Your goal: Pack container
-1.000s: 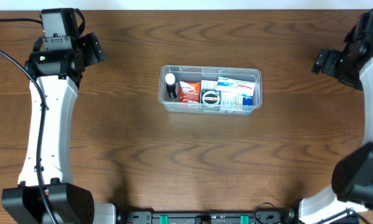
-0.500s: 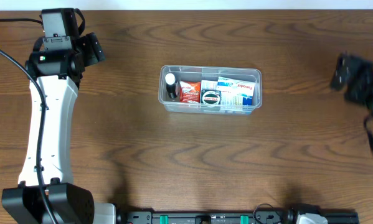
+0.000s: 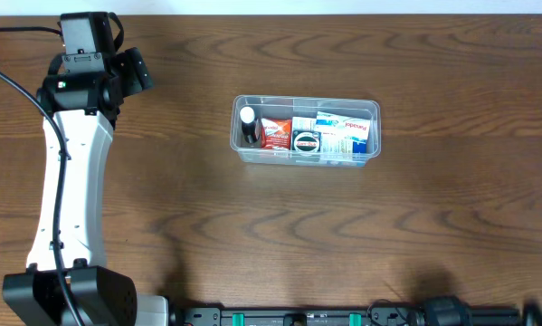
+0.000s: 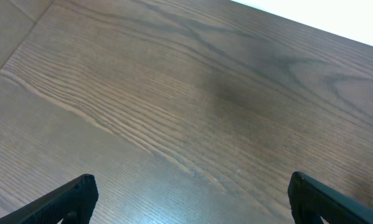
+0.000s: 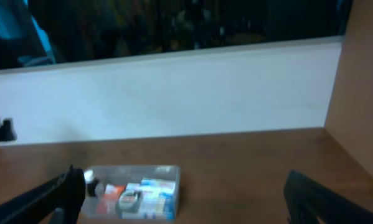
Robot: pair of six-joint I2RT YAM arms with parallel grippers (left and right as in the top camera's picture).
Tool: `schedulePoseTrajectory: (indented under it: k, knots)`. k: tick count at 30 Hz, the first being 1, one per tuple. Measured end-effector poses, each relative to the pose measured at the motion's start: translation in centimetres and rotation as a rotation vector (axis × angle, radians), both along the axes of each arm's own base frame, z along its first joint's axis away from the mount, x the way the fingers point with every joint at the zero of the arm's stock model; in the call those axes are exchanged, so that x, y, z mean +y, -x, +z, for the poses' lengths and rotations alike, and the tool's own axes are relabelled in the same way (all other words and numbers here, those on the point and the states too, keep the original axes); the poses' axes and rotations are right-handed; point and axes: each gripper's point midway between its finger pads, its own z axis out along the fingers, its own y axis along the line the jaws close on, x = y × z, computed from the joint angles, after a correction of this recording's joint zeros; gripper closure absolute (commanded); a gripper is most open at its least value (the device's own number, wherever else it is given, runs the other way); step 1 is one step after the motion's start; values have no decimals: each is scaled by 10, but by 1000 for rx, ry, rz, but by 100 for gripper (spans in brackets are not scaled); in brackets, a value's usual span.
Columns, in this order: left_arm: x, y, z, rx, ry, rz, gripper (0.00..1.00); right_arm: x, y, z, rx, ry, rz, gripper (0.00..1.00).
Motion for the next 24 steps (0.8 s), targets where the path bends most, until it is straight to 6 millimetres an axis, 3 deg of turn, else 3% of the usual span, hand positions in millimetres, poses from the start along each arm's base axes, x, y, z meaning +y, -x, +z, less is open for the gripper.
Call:
schedulePoseTrajectory:
  k: [4, 9, 19, 24]
  knots:
    - [0, 0, 0, 0, 0, 0, 2, -4, 29, -26, -5, -20, -1, 1]
    - [0, 0, 0, 0, 0, 0, 2, -4, 27, -60, 37, -30, -2, 1]
    - [0, 0, 0, 0, 0, 0, 2, 1, -30, -102, 21, -46, -20, 1]
    - [0, 0, 0, 0, 0, 0, 2, 6, -77, -111, -5, -51, -28, 1]
